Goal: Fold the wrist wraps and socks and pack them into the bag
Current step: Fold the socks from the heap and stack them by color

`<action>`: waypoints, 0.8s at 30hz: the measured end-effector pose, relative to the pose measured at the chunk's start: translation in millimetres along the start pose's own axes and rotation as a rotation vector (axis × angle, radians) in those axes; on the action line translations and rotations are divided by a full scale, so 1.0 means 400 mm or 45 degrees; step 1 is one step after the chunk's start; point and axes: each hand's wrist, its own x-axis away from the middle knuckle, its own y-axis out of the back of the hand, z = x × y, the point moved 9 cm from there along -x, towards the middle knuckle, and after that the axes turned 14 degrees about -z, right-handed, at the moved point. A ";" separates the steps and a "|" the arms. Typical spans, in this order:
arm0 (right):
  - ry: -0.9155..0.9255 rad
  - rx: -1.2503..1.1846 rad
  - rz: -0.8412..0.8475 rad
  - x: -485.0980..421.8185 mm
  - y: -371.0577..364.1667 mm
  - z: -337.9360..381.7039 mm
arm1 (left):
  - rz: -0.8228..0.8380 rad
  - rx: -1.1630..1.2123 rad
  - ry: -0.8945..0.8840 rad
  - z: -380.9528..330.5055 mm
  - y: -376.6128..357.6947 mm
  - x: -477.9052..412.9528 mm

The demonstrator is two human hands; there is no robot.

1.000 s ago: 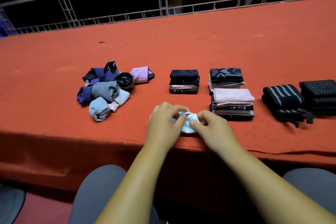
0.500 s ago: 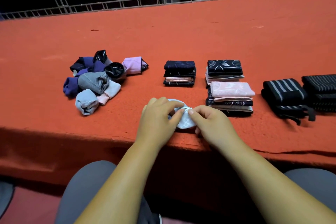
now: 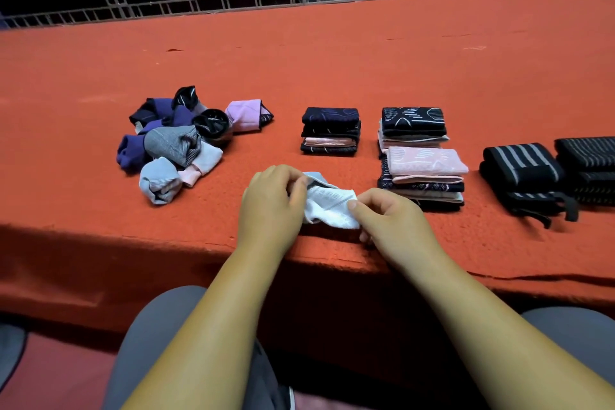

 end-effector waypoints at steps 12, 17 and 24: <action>0.130 -0.125 -0.205 0.004 0.059 0.036 | -0.116 0.238 0.740 0.204 0.048 -0.044; 0.168 -0.174 -0.450 -0.011 0.151 0.045 | -0.206 0.317 0.822 0.246 0.086 -0.070; 0.156 -0.322 -0.580 -0.006 0.196 0.057 | -0.266 0.430 0.885 0.266 0.098 -0.086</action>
